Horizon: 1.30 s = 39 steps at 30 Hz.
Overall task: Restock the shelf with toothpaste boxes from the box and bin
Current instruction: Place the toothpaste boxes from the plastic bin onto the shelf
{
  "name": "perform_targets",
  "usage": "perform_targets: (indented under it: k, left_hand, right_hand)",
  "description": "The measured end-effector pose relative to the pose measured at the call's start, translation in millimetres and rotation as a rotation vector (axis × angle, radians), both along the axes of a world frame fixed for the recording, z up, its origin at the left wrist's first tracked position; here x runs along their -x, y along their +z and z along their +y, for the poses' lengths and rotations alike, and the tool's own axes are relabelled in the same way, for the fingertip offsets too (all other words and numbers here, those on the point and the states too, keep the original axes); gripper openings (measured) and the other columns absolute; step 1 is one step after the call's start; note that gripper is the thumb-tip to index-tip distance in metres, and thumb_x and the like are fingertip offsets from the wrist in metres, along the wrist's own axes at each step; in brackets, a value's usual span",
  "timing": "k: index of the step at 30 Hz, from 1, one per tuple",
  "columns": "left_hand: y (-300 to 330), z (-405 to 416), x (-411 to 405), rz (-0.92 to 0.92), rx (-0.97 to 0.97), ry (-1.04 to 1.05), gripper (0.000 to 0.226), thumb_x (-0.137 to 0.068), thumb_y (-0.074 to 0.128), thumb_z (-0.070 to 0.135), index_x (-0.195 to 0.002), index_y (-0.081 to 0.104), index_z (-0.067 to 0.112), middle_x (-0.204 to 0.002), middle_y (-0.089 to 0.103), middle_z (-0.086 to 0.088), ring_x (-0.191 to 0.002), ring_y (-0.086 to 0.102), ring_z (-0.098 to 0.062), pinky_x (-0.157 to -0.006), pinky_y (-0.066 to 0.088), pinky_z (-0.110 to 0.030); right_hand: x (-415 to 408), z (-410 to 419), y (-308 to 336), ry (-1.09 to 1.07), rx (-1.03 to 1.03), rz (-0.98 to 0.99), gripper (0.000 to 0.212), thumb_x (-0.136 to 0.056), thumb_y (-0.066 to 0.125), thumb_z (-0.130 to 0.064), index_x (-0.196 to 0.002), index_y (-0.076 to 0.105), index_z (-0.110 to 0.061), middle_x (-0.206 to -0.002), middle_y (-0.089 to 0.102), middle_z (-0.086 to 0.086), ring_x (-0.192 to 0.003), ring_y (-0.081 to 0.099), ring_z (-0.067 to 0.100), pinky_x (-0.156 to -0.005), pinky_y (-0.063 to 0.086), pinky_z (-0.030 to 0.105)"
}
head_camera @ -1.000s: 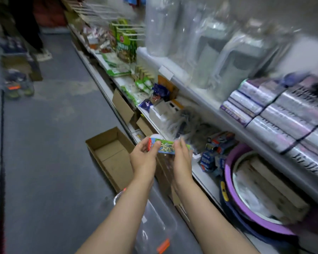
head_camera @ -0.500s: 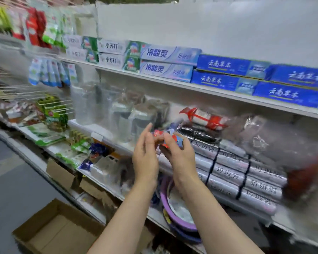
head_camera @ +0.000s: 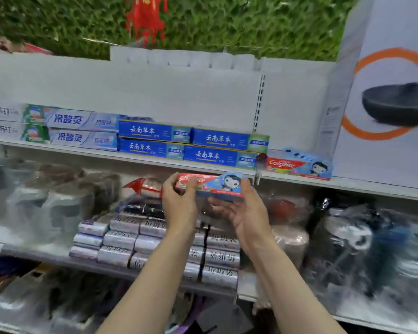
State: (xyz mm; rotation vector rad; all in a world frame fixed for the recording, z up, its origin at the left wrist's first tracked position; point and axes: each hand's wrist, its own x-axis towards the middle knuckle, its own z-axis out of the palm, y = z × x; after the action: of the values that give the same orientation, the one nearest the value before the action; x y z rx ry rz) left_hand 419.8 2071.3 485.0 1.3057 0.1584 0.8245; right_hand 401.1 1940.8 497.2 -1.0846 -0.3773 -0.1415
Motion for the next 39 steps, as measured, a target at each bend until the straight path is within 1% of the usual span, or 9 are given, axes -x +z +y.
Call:
perform_targets:
  k: [4,7,10,16,24,30,34,37,39]
  left_hand:
    - [16.1,-54.0,-10.6,-0.054,0.001,-0.051,0.037,-0.086,0.077,0.033,-0.116,0.056,0.028,-0.112,0.065,0.002,-0.103,0.064,-0.019,-0.093,0.053,-0.04]
    - [26.6,-90.1,-16.9,-0.088,-0.039,-0.059,0.033,-0.089,0.074,0.02,-0.117,0.057,0.025,-0.114,0.065,0.0,-0.103,0.061,-0.015,-0.094,0.049,-0.031]
    - [30.2,-121.6,-25.1,-0.123,-0.08,-0.088,0.028,-0.091,0.071,0.012,-0.114,0.059,0.023,-0.114,0.067,0.0,-0.107,0.064,-0.014,-0.098,0.05,-0.031]
    - [41.6,-149.9,-47.4,-0.075,-0.184,-0.127,0.023,-0.097,0.064,0.023,-0.12,0.065,0.023,-0.111,0.069,0.005,-0.101,0.064,-0.006,-0.093,0.049,-0.025]
    - [41.5,-150.9,-74.9,-0.039,-0.676,-0.036,0.041,-0.101,0.049,0.037,-0.135,0.061,0.02,-0.118,0.068,-0.003,-0.119,0.054,-0.025,-0.101,0.044,-0.044]
    - [40.4,-153.8,-60.9,-0.044,-0.774,-0.033,0.056,-0.103,0.04,0.041,-0.152,0.04,0.015,-0.153,0.044,-0.005,-0.145,0.029,-0.02,-0.12,0.023,-0.039]
    - [54.9,-164.1,-64.3,-0.133,-0.881,-0.09,0.063,-0.103,0.026,0.046,-0.155,0.034,0.012,-0.164,0.025,-0.003,-0.153,0.015,-0.016,-0.125,0.006,-0.03]
    - [81.1,-175.6,-70.4,-0.049,-1.031,-0.127,0.057,-0.107,0.018,0.042,-0.149,0.041,0.012,-0.154,0.042,-0.009,-0.149,0.026,-0.028,-0.122,0.019,-0.038]
    - [100.2,-182.9,-73.8,0.048,-1.131,-0.116,0.047,-0.106,0.017,0.031,-0.144,0.037,0.012,-0.135,0.054,-0.014,-0.131,0.043,-0.035,-0.106,0.034,-0.043]
  right_hand:
    - [-13.8,-57.2,6.4,-0.287,0.153,-0.086,0.031,-0.102,0.049,-0.046,-0.11,0.061,-0.019,-0.096,0.071,0.007,-0.069,0.065,0.02,-0.055,0.051,0.029]
    - [-30.5,-102.3,12.0,-0.557,0.311,-0.12,0.047,-0.088,0.057,-0.067,-0.107,0.072,-0.027,-0.108,0.07,-0.004,-0.095,0.063,0.014,-0.09,0.053,0.044]
    - [-40.0,-143.2,20.4,-0.709,0.305,-0.139,0.038,-0.093,0.065,-0.048,-0.12,0.071,-0.022,-0.119,0.07,-0.007,-0.114,0.063,0.011,-0.106,0.049,0.044]
    - [-61.7,-177.3,29.8,-0.885,0.364,-0.113,0.031,-0.094,0.068,-0.037,-0.123,0.071,-0.027,-0.116,0.067,-0.006,-0.107,0.063,0.009,-0.099,0.051,0.035]
    - [-78.5,-186.3,32.5,-1.005,0.431,-0.083,0.028,-0.094,0.069,-0.022,-0.123,0.07,-0.021,-0.111,0.068,-0.004,-0.086,0.06,-0.01,-0.068,0.039,-0.004]
    - [-74.8,-186.7,30.9,-1.03,0.488,-0.074,0.037,-0.092,0.072,-0.02,-0.128,0.065,-0.023,-0.115,0.069,-0.009,-0.087,0.061,-0.009,-0.069,0.042,0.001]
    - [-70.5,-181.7,42.1,-0.992,0.499,-0.096,0.045,-0.1,0.059,-0.032,-0.144,0.052,-0.025,-0.14,0.056,-0.009,-0.125,0.054,0.009,-0.105,0.047,0.029]
    - [-70.3,-180.0,56.6,-0.91,0.574,-0.111,0.047,-0.106,0.043,-0.036,-0.151,0.043,-0.023,-0.149,0.048,-0.009,-0.135,0.045,0.009,-0.113,0.034,0.025]
    - [-72.3,-183.6,69.1,-0.815,0.606,-0.103,0.043,-0.108,0.035,-0.036,-0.147,0.047,-0.023,-0.135,0.053,-0.013,-0.118,0.05,0.003,-0.098,0.035,0.015]
